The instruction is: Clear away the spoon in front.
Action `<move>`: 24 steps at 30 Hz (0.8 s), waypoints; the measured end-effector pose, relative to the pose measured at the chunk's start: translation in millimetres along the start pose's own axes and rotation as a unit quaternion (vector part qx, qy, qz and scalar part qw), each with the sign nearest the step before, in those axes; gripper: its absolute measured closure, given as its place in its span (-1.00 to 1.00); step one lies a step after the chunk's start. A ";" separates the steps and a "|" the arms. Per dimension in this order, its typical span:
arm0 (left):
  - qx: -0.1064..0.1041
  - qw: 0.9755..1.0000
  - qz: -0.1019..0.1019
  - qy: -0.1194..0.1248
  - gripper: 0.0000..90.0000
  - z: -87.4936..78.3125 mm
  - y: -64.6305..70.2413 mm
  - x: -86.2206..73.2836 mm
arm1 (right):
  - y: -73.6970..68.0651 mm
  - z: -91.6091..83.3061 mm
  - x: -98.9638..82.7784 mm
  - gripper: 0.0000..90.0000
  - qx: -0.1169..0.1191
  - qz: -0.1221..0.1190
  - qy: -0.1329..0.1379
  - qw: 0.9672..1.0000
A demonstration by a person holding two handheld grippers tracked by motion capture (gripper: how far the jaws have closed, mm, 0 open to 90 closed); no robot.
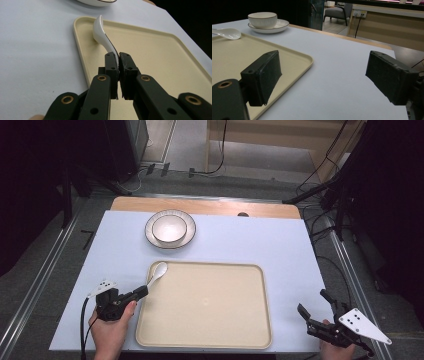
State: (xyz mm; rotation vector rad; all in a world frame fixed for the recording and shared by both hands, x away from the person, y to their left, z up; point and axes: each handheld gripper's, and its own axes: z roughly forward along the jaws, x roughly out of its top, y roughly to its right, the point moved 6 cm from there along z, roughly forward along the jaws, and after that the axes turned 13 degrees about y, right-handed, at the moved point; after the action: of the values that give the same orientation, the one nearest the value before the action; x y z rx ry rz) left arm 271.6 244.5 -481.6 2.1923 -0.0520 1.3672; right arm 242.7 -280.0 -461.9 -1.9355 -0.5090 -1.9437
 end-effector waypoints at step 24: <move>-0.006 0.999 0.033 -0.030 0.28 2.3 -2.9 -4.4 | 1.0 -0.6 -0.3 -0.71 -0.001 0.002 0.000 1.000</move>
State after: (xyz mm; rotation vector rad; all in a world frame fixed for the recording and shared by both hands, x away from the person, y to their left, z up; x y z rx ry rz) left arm 272.2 244.8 -487.3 2.2406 -0.1567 1.3328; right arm 242.7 -281.2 -462.3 -1.9360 -0.5013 -1.9426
